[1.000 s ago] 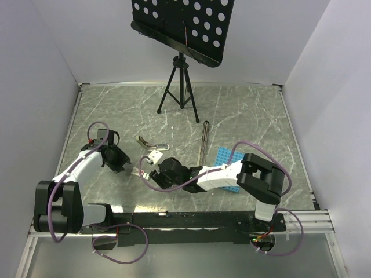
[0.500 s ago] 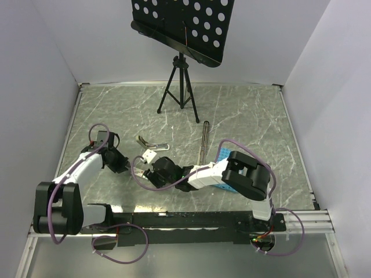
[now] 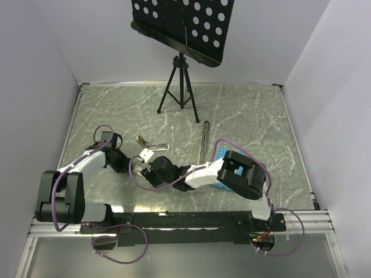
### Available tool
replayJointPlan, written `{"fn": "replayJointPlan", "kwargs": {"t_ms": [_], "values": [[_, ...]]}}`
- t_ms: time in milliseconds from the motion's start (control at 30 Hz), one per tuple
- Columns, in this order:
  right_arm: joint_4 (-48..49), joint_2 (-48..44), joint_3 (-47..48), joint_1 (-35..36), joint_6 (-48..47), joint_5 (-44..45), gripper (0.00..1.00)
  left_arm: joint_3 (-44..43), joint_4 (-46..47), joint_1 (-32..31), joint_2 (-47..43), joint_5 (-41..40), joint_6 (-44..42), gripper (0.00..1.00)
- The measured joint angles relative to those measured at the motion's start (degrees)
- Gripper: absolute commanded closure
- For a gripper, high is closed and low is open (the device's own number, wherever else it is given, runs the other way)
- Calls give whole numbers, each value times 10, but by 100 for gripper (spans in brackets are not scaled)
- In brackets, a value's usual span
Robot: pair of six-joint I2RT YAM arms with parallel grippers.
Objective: Unload the staples from the stapler
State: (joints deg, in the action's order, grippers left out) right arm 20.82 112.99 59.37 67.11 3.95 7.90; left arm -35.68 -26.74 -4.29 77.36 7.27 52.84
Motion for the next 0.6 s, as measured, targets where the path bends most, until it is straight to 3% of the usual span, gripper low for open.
{"fn": "replayJointPlan", "kwargs": {"t_ms": [600], "values": [[31, 5, -7, 0, -4, 15, 40, 10, 26, -40, 3, 6, 35, 88]]}}
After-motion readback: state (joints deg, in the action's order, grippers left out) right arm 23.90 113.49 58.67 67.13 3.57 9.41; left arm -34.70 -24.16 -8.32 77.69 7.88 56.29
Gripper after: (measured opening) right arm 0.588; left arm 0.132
